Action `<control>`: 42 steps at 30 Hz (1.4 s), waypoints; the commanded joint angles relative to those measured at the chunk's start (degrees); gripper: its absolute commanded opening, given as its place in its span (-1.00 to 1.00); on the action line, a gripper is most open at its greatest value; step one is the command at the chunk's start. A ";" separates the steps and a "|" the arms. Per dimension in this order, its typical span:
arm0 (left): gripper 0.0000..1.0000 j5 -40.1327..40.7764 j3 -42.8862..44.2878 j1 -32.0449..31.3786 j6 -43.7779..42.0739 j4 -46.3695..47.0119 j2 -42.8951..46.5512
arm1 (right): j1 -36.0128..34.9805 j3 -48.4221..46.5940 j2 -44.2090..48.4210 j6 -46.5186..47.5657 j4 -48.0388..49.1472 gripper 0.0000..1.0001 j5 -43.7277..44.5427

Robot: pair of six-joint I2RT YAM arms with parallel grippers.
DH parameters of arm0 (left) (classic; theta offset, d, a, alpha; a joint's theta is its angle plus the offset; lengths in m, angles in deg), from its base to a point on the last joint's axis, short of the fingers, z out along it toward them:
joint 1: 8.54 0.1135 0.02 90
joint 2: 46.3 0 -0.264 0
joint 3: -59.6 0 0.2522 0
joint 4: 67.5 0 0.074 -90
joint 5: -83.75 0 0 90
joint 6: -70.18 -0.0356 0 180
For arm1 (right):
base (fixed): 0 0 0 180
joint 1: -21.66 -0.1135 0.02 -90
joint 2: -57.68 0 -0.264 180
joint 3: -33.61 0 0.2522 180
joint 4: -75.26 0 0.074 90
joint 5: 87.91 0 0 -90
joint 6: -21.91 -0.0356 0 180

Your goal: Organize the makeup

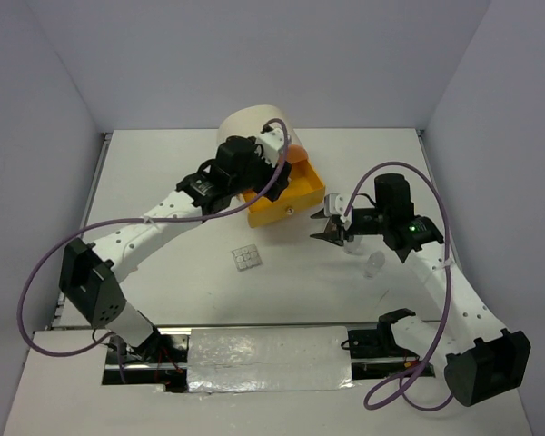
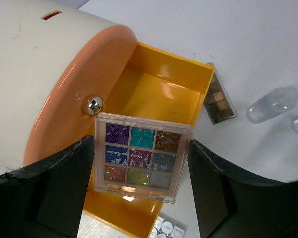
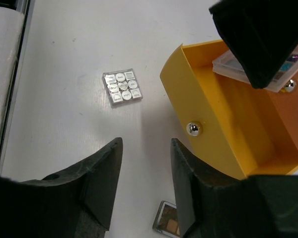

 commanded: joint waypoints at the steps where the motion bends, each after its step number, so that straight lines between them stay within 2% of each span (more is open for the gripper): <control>1: -0.33 7.34 4.89 -1.51 -6.34 -2.47 -3.40 | -0.20 0.79 1.75 -1.76 2.61 0.09 0.49; 9: 0.37 12.79 9.38 -2.92 -7.58 -5.03 -9.31 | -0.29 0.97 2.02 -1.41 2.69 0.26 1.20; 14: 0.64 12.71 10.08 -3.01 -6.87 -5.46 -10.01 | -0.20 0.45 1.67 0.07 2.00 0.40 1.20; 20: 0.82 11.04 10.08 -3.01 -5.03 -4.50 -7.38 | -0.73 -2.80 -1.23 10.62 -8.45 0.51 -1.44; 29: 0.83 9.90 10.08 -3.01 -3.45 -5.20 -4.84 | -2.22 -4.21 -3.08 13.52 -9.96 0.52 -1.70; 32: 0.67 9.81 9.56 -3.01 -0.12 -4.85 -1.51 | -5.63 -4.92 -4.57 20.08 -13.29 0.50 -0.22; 33: 0.54 10.16 9.21 -2.92 0.59 -4.76 -0.18 | -7.22 -5.27 -5.10 21.95 -14.17 0.49 0.66; 34: 0.21 11.46 8.51 -2.92 1.29 -4.50 2.70 | -8.98 -6.05 -5.80 23.79 -16.09 0.47 1.63; 35: 0.00 12.26 7.63 -2.74 3.22 -4.33 4.47 | -12.65 -6.76 -6.59 25.55 -17.16 0.46 3.81; 36: -0.40 13.23 4.92 -2.39 4.45 -3.98 6.58 | -14.60 -7.29 -8.60 27.92 -17.69 0.45 4.97; 37: -0.51 14.02 2.98 -1.87 5.86 -3.02 11.12 | -16.45 -8.51 -9.49 28.72 -18.48 0.44 5.93; 38: -0.51 14.81 0.96 -1.17 9.18 -2.57 13.52 | -20.03 -9.13 -10.80 29.17 -18.66 0.44 7.08; 39: -0.43 14.73 -3.50 0.93 10.95 -2.39 16.24 | -21.98 -9.75 -13.25 29.17 -18.40 0.44 9.87; 41: -0.15 14.90 -9.66 3.66 16.57 -3.79 23.63 | -25.59 -12.38 -16.07 29.43 -18.92 0.45 12.96; 42: 0.26 14.99 -11.43 6.55 18.16 -5.10 26.17 | -29.17 -13.43 -19.39 29.35 -19.19 0.46 16.37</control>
